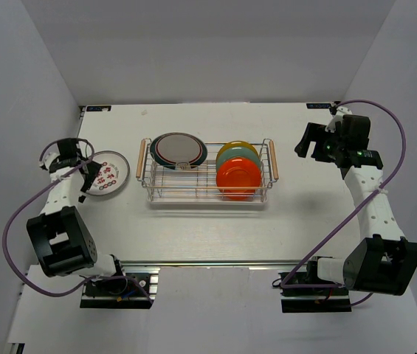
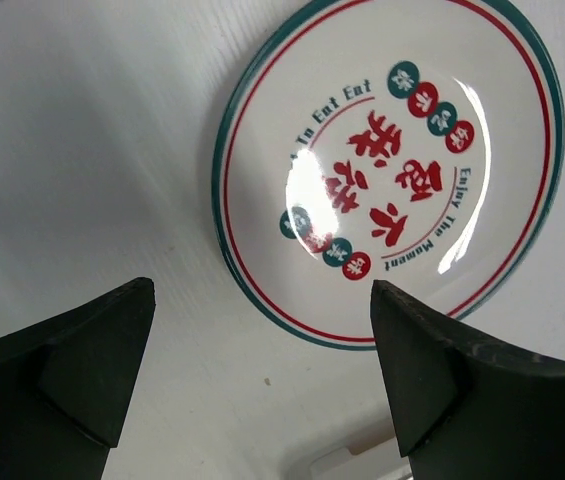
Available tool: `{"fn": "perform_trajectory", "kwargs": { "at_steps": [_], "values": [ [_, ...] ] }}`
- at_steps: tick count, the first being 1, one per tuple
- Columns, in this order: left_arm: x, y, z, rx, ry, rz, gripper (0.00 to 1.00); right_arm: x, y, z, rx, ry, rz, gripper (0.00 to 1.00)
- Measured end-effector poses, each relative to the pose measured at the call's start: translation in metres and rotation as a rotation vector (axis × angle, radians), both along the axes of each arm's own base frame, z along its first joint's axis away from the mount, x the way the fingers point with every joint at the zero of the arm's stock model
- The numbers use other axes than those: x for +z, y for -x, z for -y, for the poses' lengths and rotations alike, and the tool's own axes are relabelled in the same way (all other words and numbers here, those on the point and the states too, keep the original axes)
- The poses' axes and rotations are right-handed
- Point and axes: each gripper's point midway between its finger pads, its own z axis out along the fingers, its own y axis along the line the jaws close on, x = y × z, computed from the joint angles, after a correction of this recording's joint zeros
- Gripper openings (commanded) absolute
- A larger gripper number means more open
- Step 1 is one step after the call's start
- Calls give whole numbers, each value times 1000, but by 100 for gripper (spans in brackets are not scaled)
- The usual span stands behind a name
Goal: Unload the plates from the dish rack
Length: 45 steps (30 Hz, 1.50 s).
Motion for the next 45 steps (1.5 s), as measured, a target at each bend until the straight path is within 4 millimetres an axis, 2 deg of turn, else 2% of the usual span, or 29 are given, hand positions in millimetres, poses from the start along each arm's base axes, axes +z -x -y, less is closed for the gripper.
{"fn": "perform_trajectory", "kwargs": {
  "at_steps": [4,6,8,11,15,16,19,22,25,27,30,33,38,41,45],
  "values": [
    [13,-11,8,-100,13,38,98,0,0,0,0,0,0,89],
    [34,-28,16,-180,27,113,98,0,0,0,0,1,-1,89],
    [72,-52,26,-284,17,254,98,0,0,0,0,1,0,89],
    [150,-83,50,-496,-29,524,98,0,0,0,0,1,-1,89],
    [255,-99,97,-877,-117,808,98,-2,1,0,-1,1,-4,89],
    [283,-101,117,-1017,-148,884,98,-3,1,1,-3,2,-7,89],
    [310,-99,157,-1260,-197,992,98,-9,-1,2,-9,7,-24,89],
    [302,-100,196,-1494,-211,1004,98,-19,-4,4,-18,13,-53,89],
    [286,-119,229,-1687,-252,966,98,-21,-5,6,-25,19,-59,89],
    [265,-128,247,-1805,-283,921,98,-21,-5,7,-29,25,-58,89],
    [223,-125,269,-1967,-294,835,98,-22,-5,10,-37,37,-62,89],
    [193,-115,280,-2101,-344,782,98,-27,-3,14,-52,54,-89,89],
    [178,-109,283,-2231,-473,732,98,-43,-8,18,-62,69,-158,89],
    [172,-118,287,-2284,-519,708,98,-54,-7,18,-60,70,-200,89],
    [146,-127,293,-2341,-510,641,98,-62,-3,19,-62,73,-238,89]
  ]
}}
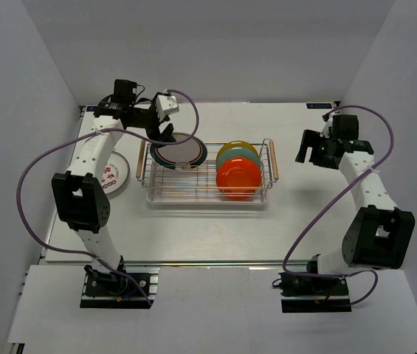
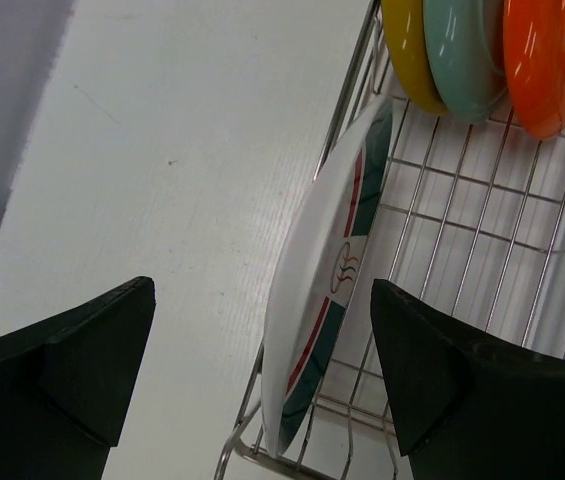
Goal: Unload the plates from the dish rack
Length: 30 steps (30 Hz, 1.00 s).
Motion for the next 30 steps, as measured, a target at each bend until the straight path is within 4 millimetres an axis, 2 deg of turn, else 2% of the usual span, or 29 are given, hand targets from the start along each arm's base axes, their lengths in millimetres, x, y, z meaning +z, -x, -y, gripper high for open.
{"fn": "perform_trajectory", "kwargs": {
  "at_steps": [5,9,10,13,22,25,27,30],
  "values": [
    [-28,5,6,-24,-64,-24,97,1,0,-1,3,-1,1,89],
    [-37,8,10,-34,-88,-21,80,2,-1,-2,7,-5,3,89],
    [-38,7,10,-35,-91,-18,67,2,-1,-2,7,-5,3,89],
    [-39,6,11,-37,-101,-3,55,2,-1,-2,7,-5,3,89],
    [-34,1,10,-26,-123,35,36,2,0,-2,7,-6,3,89],
    [-34,1,9,-21,-128,38,34,2,0,-2,7,-6,4,89],
    [-34,1,8,-21,-132,41,28,3,0,-2,6,-6,7,89],
    [-33,2,9,-31,-145,53,24,5,0,-2,6,-6,11,89]
  ]
}}
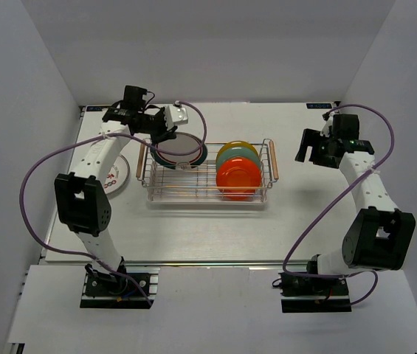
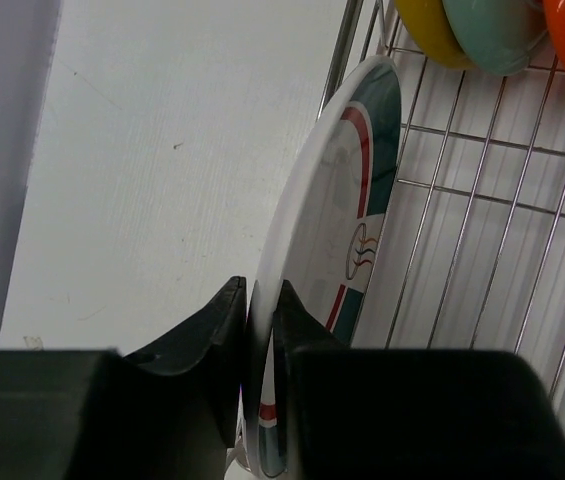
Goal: Unload the plates from the dish rack
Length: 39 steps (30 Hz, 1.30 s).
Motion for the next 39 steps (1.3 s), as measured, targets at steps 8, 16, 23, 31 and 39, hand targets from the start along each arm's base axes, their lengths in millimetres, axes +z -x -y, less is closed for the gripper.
{"fn": "perform_trajectory", "kwargs": {
  "at_steps": [8,16,23,31,39],
  "values": [
    [12,4,-2,-38,-23,120,10,2,0,0,0,0,5,89],
    [59,18,-5,-33,1,239,9,12,2,-2,5,-5,35,89],
    [101,30,-6,1,62,308,0,32,5,-5,19,-16,93,89],
    [179,34,-10,271,368,360,0,57,12,-12,46,-38,188,89],
    [200,6,-86,1069,845,150,0,57,16,-16,36,-63,192,89]
  ]
}}
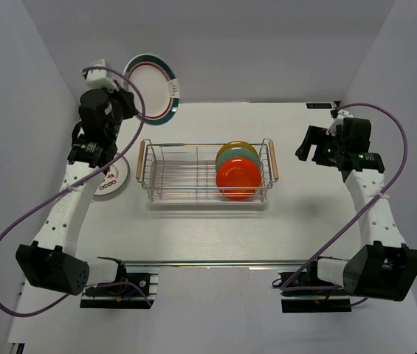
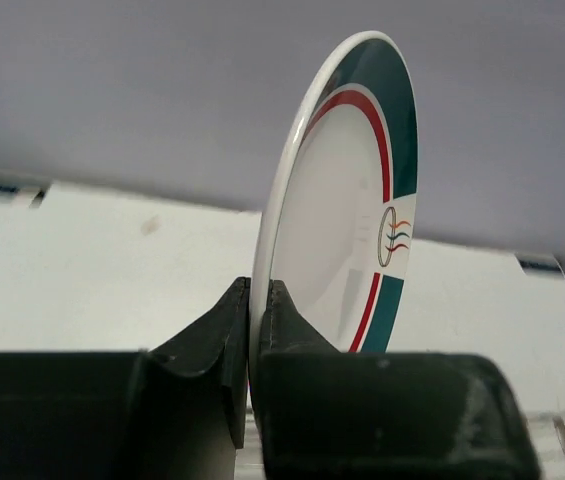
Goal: Unload the plates from the dish rack
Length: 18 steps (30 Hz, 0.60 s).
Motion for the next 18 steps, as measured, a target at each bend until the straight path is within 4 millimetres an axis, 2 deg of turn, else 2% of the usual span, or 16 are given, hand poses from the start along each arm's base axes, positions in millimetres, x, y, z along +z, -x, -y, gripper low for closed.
{"fn": "perform_trajectory", "kwargs": {
  "at_steps": [4,7,13,18],
  "values": [
    [-44,16,-57,358,184,-119,0,1,8,-1,-10,-13,14,89],
    [-70,35,-92,569,247,-164,0,6,11,-2,-14,-16,36,89],
    [-105,73,-139,843,346,-185,0,17,15,-2,-17,-18,70,89],
    [-131,89,-167,986,406,-199,0,19,16,-3,-23,-25,75,89]
  ]
}}
